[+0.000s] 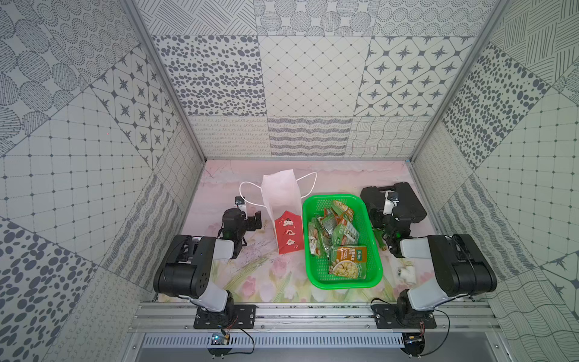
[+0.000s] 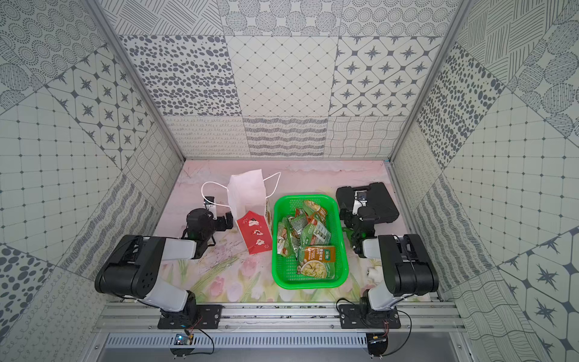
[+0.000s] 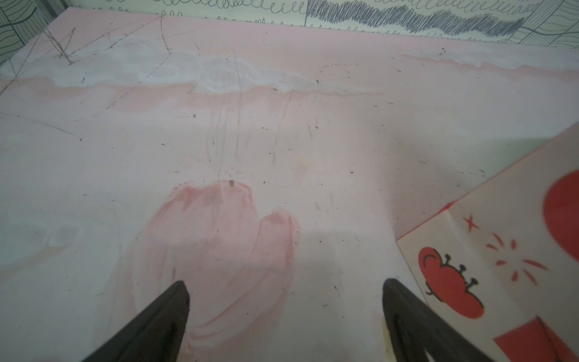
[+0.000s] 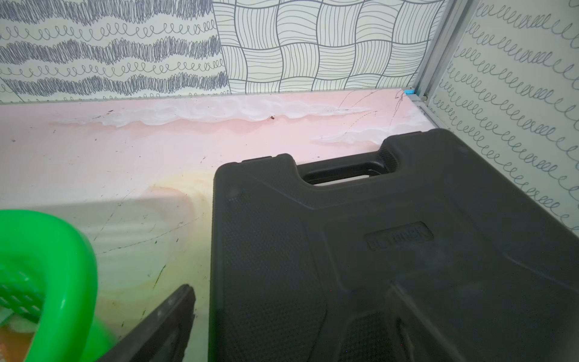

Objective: Place the condiment packets inside the bag
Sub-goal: Pick up the condiment packet from the storage box.

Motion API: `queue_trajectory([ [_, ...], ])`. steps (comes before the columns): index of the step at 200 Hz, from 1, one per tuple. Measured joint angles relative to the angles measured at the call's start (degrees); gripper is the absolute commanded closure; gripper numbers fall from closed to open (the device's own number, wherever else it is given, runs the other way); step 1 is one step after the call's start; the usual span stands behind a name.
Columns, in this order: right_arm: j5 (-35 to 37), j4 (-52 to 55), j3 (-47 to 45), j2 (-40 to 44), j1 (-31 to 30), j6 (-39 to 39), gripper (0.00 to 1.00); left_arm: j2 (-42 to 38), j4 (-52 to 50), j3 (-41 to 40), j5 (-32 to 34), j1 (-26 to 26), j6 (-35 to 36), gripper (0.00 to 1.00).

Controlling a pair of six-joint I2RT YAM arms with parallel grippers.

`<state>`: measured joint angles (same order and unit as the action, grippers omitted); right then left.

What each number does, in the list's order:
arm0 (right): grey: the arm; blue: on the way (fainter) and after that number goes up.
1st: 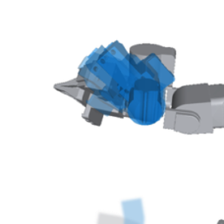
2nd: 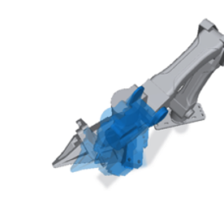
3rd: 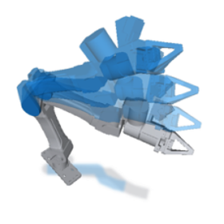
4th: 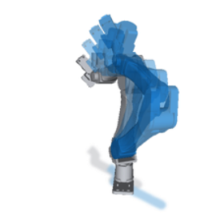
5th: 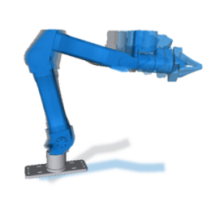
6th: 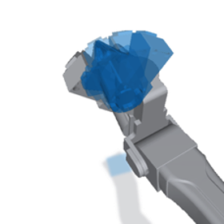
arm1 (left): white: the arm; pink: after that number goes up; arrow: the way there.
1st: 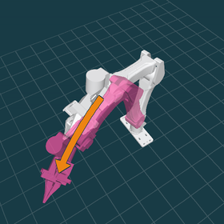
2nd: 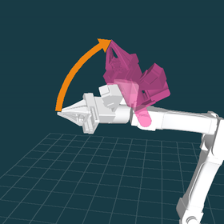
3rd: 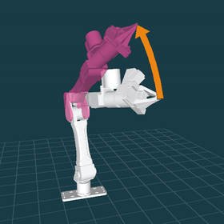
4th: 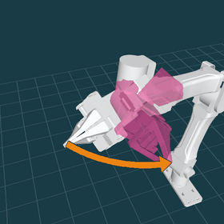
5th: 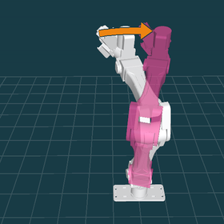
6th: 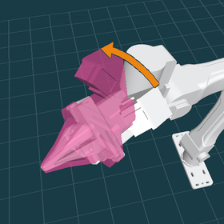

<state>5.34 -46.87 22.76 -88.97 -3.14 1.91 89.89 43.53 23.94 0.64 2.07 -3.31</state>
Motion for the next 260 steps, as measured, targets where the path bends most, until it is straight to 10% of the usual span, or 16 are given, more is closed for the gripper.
queue_trajectory([
  [183, 0.4, 0.4, 0.0, 0.5, -0.6, -0.7, 0.03, -0.4, -0.2, 0.0, 0.0, 0.0, 0.0, 0.01],
  [260, 3.7, 25.9, 6.7, 23.3, -3.3, 2.0, 0.03, -16.5, -16.1, 6.9, 4.6, 0.3, -1.5, 0.01],
])
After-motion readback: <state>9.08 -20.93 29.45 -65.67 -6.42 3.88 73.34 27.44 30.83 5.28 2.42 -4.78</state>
